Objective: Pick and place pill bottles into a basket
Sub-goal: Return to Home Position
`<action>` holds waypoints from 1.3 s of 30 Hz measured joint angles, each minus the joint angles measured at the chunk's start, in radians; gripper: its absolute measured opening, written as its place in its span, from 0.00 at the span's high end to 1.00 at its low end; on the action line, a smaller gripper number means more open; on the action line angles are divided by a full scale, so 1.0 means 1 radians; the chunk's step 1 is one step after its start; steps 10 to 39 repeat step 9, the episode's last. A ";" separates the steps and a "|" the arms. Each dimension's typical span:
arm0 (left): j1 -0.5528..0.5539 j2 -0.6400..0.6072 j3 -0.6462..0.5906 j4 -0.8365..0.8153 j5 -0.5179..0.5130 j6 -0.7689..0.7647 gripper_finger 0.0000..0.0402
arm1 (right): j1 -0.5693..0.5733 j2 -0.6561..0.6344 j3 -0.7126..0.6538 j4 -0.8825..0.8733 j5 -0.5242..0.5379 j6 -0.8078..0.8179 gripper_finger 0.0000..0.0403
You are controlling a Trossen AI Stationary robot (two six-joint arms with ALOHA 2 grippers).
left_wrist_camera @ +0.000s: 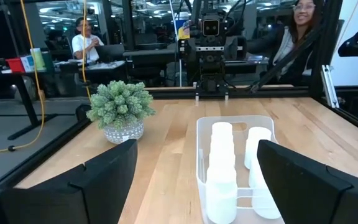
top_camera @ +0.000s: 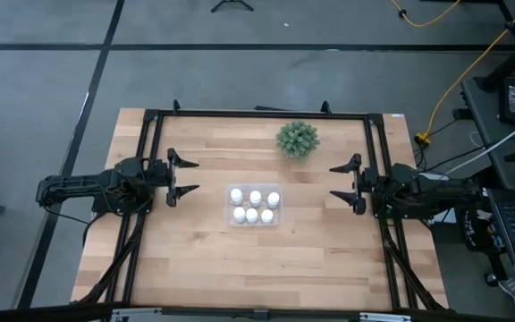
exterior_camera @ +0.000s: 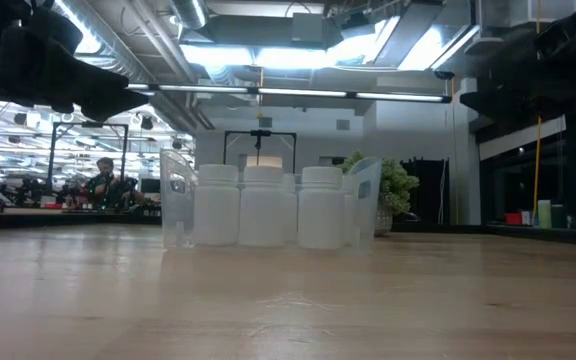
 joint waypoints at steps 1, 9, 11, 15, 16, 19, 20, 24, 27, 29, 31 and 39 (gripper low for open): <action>0.000 0.000 0.000 0.000 0.000 0.000 0.19 | 0.000 0.000 0.000 0.000 0.000 -0.011 0.12; 0.000 0.000 0.000 0.000 0.000 0.000 0.19 | 0.000 0.000 0.000 0.000 -0.006 0.008 0.12; 0.000 0.000 0.000 0.000 0.000 0.000 0.19 | 0.000 0.000 0.000 0.000 -0.006 0.008 0.12; 0.000 0.000 0.000 0.000 0.000 0.000 0.19 | 0.000 0.000 0.000 0.000 -0.006 0.008 0.12; 0.000 0.000 0.000 0.000 0.000 0.000 0.19 | 0.000 0.000 0.000 0.000 -0.006 0.008 0.12; 0.000 0.000 0.000 0.000 0.000 0.000 0.19 | 0.000 0.000 0.000 0.000 -0.006 0.008 0.12; 0.000 0.000 0.000 0.000 0.000 0.000 0.19 | 0.000 0.000 0.000 0.000 -0.006 0.008 0.12; 0.000 0.000 0.000 0.000 0.000 0.000 0.19 | 0.000 0.000 0.000 0.000 -0.006 0.008 0.12; 0.000 0.000 0.000 0.000 0.000 0.000 0.19 | 0.000 0.000 0.000 0.000 -0.006 0.008 0.12; 0.000 0.000 0.000 0.000 0.000 0.000 0.19 | 0.000 0.000 0.000 0.000 -0.006 0.008 0.12; 0.000 0.000 0.000 0.000 0.000 0.000 0.19 | 0.000 0.000 0.000 0.000 -0.006 0.008 0.12; 0.000 0.000 0.000 0.000 0.000 0.000 0.19 | 0.000 0.000 0.000 0.000 -0.006 0.008 0.12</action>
